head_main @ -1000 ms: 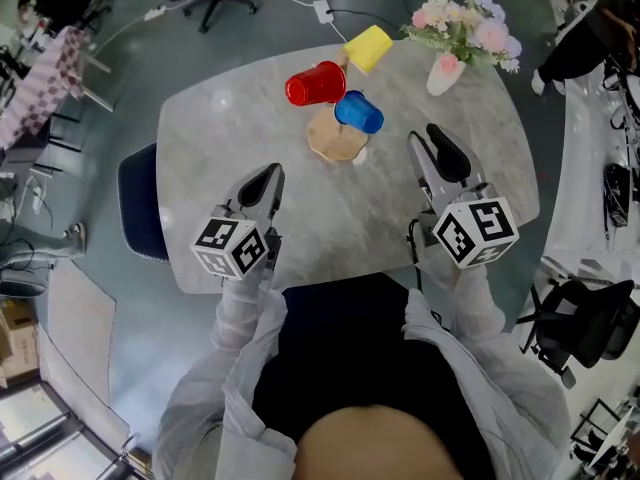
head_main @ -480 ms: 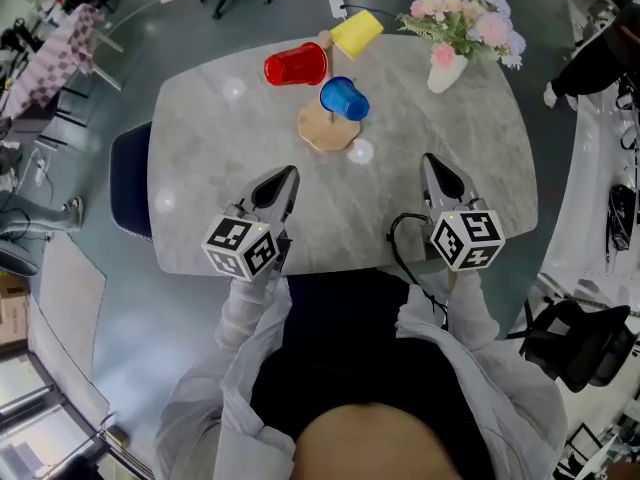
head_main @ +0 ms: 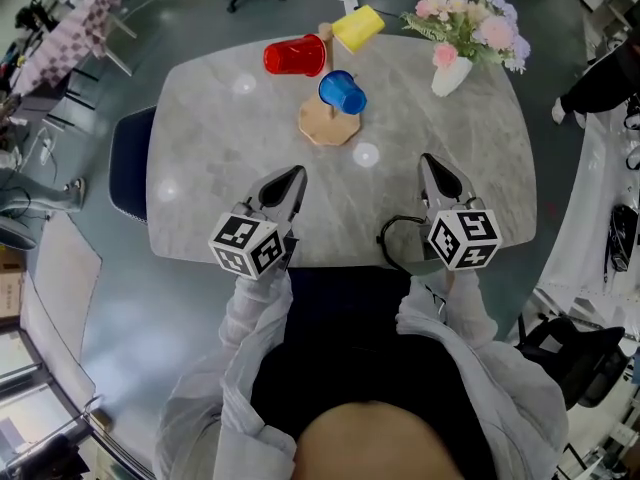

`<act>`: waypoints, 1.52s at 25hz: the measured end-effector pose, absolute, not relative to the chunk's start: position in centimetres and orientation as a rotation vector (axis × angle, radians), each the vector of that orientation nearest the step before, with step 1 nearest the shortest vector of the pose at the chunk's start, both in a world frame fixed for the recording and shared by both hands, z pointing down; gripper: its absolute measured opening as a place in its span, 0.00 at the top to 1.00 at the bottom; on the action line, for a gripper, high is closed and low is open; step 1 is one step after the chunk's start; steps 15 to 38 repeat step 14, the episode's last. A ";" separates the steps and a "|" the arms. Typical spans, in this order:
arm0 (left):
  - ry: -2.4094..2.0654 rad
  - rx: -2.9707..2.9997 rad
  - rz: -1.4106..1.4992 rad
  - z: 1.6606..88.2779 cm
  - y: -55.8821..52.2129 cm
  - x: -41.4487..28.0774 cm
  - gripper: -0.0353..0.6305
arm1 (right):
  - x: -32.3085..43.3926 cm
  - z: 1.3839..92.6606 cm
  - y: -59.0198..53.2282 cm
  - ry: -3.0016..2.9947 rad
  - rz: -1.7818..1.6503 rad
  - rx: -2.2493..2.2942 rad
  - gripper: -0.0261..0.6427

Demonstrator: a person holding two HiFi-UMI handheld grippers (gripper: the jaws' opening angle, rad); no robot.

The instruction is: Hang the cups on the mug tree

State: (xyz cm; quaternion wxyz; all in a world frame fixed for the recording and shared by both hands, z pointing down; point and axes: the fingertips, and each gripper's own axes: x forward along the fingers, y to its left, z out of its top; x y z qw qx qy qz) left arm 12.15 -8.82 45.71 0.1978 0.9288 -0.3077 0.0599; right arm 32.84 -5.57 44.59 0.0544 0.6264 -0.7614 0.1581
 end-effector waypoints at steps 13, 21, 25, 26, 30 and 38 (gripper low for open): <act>-0.899 2.593 0.163 45.7 -8.7 12.5 0.95 | 33.1 44.4 -6.0 -2.354 0.496 1.868 0.94; -0.899 2.592 0.164 45.7 -8.7 12.6 0.95 | 33.1 44.4 -6.0 -2.354 0.496 1.867 0.94; -0.899 2.592 0.164 45.7 -8.7 12.6 0.95 | 33.1 44.4 -6.0 -2.354 0.496 1.867 0.94; -0.899 2.592 0.164 45.7 -8.7 12.6 0.95 | 33.1 44.4 -6.0 -2.354 0.496 1.867 0.94; -0.899 2.592 0.164 45.7 -8.7 12.6 0.95 | 33.1 44.4 -6.0 -2.354 0.496 1.867 0.94; -0.899 2.592 0.164 45.7 -8.7 12.6 0.95 | 33.1 44.4 -6.0 -2.354 0.496 1.867 0.94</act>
